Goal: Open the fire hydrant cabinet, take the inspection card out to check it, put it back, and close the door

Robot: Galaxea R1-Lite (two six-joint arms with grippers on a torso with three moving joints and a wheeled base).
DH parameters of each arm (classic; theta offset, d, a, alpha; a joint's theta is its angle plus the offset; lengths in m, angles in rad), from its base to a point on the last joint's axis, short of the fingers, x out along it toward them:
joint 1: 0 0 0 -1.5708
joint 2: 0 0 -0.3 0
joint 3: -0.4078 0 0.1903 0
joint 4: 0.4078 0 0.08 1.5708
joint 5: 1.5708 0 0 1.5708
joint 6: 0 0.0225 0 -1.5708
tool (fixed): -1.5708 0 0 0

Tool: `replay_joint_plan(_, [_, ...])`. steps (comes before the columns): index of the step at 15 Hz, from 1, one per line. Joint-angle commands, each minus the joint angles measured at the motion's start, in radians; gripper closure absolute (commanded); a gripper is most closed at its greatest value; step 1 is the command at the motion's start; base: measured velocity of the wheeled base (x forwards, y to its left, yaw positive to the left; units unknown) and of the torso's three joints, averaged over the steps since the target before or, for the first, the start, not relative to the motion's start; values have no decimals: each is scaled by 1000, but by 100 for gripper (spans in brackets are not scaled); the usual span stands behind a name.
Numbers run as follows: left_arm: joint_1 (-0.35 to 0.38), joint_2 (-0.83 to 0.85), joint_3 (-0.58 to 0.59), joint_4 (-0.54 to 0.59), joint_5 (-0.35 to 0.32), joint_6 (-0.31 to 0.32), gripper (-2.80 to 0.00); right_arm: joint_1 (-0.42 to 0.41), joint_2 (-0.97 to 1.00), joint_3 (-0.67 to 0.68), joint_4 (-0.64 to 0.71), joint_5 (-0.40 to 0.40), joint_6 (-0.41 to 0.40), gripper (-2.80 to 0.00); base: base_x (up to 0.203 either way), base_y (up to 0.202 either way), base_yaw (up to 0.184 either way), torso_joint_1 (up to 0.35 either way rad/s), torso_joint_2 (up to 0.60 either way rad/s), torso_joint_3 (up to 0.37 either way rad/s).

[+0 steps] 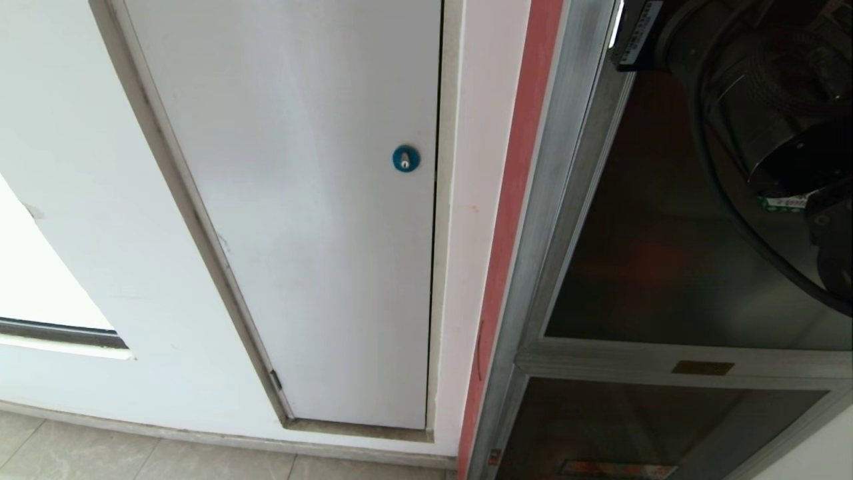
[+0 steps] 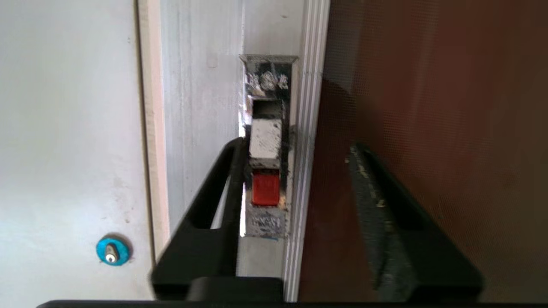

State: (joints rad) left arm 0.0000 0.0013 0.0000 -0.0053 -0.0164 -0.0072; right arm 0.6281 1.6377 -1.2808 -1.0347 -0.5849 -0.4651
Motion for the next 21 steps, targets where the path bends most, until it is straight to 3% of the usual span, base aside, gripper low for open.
replay_joint_plan(1, [0,0,0,-1,0,0,0,-1,9,-12,-5,-3,-3,0,0,0,0,0,0,0])
replay_joint_plan(14, [0,0,0,-1,0,0,0,6,-20,-9,-2,-14,-4,0,0,0,0,0,0,0])
replay_joint_plan(21, [0,0,0,-1,0,0,0,82,-74,18,21,-58,-25,0,0,0,0,0,0,0])
